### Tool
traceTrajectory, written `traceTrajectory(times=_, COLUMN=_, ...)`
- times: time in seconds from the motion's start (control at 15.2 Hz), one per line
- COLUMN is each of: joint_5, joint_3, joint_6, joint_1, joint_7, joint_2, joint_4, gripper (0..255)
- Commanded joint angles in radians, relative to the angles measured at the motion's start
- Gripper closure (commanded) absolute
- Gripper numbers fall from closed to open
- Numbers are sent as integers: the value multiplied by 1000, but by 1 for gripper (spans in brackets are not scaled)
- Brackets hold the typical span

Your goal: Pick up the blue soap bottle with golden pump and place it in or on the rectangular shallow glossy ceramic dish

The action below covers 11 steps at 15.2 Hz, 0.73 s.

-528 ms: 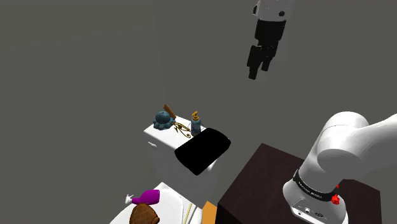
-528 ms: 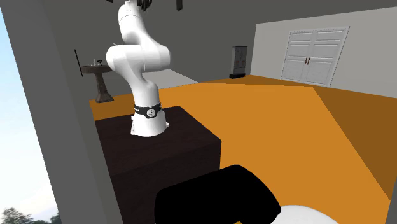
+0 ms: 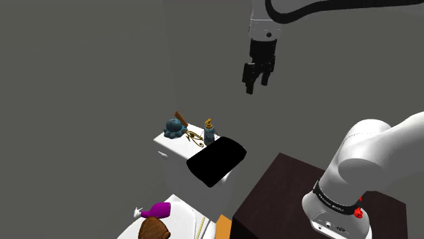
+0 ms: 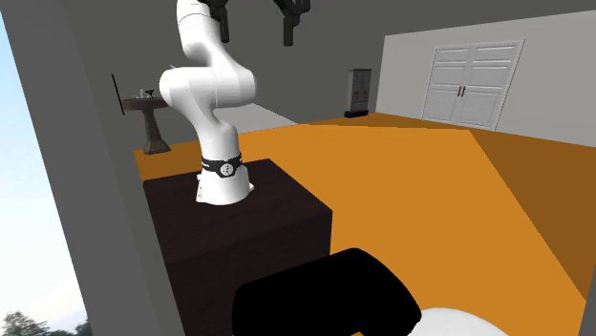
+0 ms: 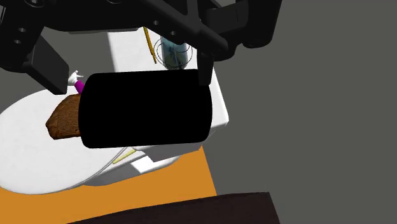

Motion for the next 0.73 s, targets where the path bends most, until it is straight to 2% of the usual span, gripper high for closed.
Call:
traceTrajectory(times=0.0, joint_5=-3, joint_3=1, joint_6=54, joint_1=-8, joint_7=9, joint_2=77, joint_4=11, gripper=0)
traceTrajectory(times=0.66, joint_5=-18, joint_3=17, joint_6=248, joint_1=-33, joint_7=82, joint_2=450, joint_4=124, gripper=0)
